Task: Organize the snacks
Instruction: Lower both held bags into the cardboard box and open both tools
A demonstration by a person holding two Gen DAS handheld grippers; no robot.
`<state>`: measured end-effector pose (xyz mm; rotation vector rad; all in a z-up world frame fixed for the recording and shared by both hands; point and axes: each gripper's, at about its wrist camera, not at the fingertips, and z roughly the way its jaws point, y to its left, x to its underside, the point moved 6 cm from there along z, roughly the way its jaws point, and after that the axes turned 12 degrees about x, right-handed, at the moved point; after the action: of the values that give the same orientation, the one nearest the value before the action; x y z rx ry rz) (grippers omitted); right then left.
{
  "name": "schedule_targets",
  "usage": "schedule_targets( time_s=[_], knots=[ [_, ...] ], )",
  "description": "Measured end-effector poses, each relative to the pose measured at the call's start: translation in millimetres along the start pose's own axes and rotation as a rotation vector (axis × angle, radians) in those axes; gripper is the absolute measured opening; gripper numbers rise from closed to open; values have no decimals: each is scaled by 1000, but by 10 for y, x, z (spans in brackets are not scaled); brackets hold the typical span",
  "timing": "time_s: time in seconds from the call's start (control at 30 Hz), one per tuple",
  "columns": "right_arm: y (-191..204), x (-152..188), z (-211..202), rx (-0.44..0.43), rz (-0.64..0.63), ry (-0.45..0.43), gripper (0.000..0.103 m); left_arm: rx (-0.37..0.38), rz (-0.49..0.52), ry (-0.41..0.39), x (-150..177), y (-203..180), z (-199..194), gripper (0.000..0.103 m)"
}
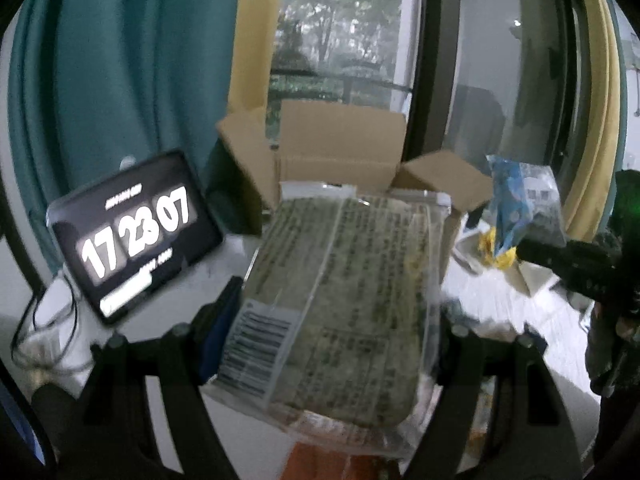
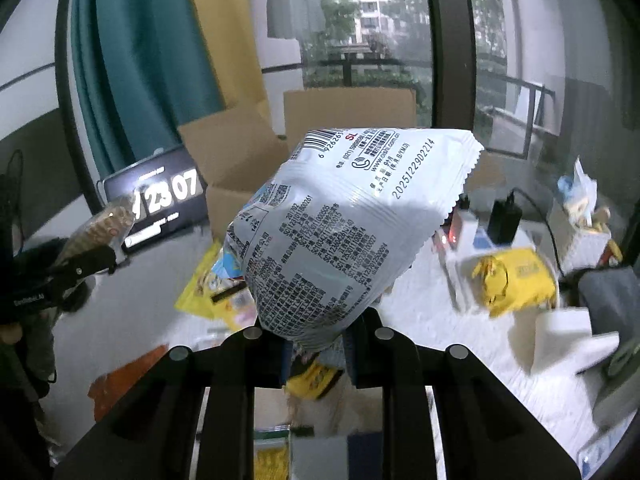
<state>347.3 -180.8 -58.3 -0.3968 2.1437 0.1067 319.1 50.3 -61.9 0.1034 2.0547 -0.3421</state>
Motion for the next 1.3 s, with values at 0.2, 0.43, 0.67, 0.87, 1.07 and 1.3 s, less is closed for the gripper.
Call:
schedule_targets(
  time_s=[0.2, 0.43, 0.67, 0.87, 1.07, 1.3],
  knots=[
    [-17, -381, 226, -8, -11, -46, 22, -5, 23, -56, -419, 52, 299, 76],
    [-11, -683, 532, -15, -12, -61, 22, -3, 54, -75, -753, 133, 676, 76],
    [32, -899, 838, -21, -15, -57, 22, 2, 45, -71, -971, 235, 1102, 76],
    [77, -949, 944, -27, -9, -46, 23, 6, 29, -44, -1052, 291, 1435, 78],
    [43, -979, 992, -19, 28, -41, 25, 20, -11, -16, -1070, 331, 1573, 86],
    [-13, -962, 979, 5, 48, -23, 61, 19, -15, -39, -1106, 281, 1367, 91]
  ],
)
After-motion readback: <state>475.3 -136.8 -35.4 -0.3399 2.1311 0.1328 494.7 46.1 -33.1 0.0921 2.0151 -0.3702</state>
